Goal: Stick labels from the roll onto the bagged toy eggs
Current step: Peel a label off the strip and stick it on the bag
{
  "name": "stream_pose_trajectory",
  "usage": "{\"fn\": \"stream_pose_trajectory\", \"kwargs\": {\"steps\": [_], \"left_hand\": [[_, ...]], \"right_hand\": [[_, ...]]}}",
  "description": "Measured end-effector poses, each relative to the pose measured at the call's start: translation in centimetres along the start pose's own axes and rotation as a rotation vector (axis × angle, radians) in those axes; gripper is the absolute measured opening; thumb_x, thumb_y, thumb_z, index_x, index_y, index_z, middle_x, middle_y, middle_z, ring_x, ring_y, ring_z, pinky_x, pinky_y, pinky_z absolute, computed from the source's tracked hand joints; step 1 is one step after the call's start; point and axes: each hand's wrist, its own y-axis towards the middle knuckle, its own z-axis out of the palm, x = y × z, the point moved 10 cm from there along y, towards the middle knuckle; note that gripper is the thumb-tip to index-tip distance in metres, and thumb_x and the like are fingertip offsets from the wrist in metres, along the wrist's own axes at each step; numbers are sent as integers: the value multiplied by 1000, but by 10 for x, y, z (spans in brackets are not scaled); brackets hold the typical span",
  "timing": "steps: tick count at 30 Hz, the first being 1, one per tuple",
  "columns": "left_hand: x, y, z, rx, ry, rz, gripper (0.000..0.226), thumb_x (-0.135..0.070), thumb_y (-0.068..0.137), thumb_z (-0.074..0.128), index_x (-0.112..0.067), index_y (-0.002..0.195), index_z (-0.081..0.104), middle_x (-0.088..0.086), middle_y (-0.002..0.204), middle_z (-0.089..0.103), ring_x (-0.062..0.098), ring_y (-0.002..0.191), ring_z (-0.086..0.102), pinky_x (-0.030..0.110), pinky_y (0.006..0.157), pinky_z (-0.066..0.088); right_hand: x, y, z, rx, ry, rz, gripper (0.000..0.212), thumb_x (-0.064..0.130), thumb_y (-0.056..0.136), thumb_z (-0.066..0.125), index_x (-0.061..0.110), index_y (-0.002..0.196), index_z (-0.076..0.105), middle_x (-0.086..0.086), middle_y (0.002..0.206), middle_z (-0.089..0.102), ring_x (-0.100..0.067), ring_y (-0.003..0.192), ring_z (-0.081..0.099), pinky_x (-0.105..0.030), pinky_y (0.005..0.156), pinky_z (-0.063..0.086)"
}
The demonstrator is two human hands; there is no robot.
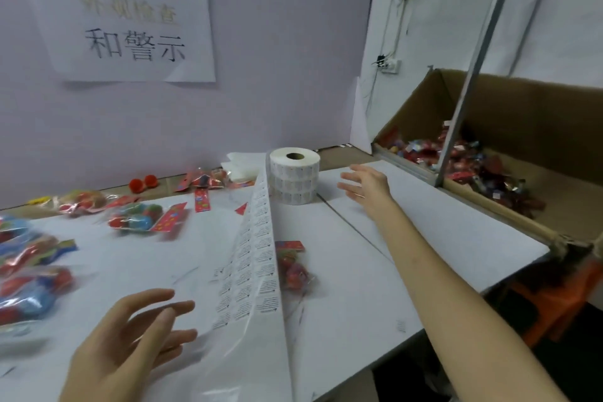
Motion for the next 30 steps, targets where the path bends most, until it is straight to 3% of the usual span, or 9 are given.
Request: {"fn": "stream_pose_trajectory", "kwargs": {"steps": [3,5,8,11,13,18,21,25,30], "left_hand": [[6,1,-6,0,51,-10,13,-3,96,62,-9,104,71,8,91,81,31,73,77,48,71,62],[5,1,-8,-4,79,-1,13,0,96,63,-8,102,71,9,90,80,31,72,77,46,71,63],[5,1,-7,19,131,12,12,-1,97,64,-10,101,70,6,88,80,26,70,76,29,62,59],[6,0,-5,29,155,10,15,0,97,63,-12,99,70,3,85,79,23,69,76,20,59,55],[5,-1,-6,25,165,10,17,0,96,62,-15,98,71,2,84,79,21,68,76,19,60,54],[6,-5,-11,-7,193,12,16,-8,94,64,-23,95,70,-3,85,78,18,70,76,24,68,53],[6,-5,-13,-24,203,9,17,-10,94,64,-25,94,70,-5,84,78,16,70,76,29,71,56],[8,-6,-15,-30,203,2,18,-10,94,64,-27,92,70,-7,84,77,14,70,75,31,73,58],[8,-5,-20,-52,174,14,22,-9,94,63,-29,91,71,-5,84,77,15,71,76,28,70,60]], "right_hand": [[15,-27,47,96,-186,-147,24,1,97,49,10,98,71,-13,94,74,-15,64,68,-26,67,52],[32,-54,91,263,-253,-237,24,0,97,52,12,88,71,-8,83,71,-12,57,65,-22,59,49],[41,-107,163,618,-403,-343,20,3,100,56,12,91,71,-2,80,73,-14,65,70,-23,62,51],[43,-149,219,776,-567,-477,11,9,97,64,14,98,74,-3,91,76,-19,79,74,-27,69,55],[34,-166,254,801,-707,-581,13,17,93,70,19,106,74,1,97,76,-17,87,73,-29,77,56],[-19,-184,332,892,-1073,-680,61,37,89,75,22,143,49,-3,141,55,-19,116,60,-38,97,51],[-46,-181,361,883,-1199,-705,74,43,89,73,21,150,39,-6,146,47,-26,122,55,-44,99,50],[-62,-176,374,711,-1340,-811,60,33,94,66,12,144,42,-12,143,46,-34,120,57,-45,93,51],[-43,-173,365,697,-1146,-732,26,12,96,57,10,120,65,-16,114,67,-35,97,64,-40,78,53]]}}
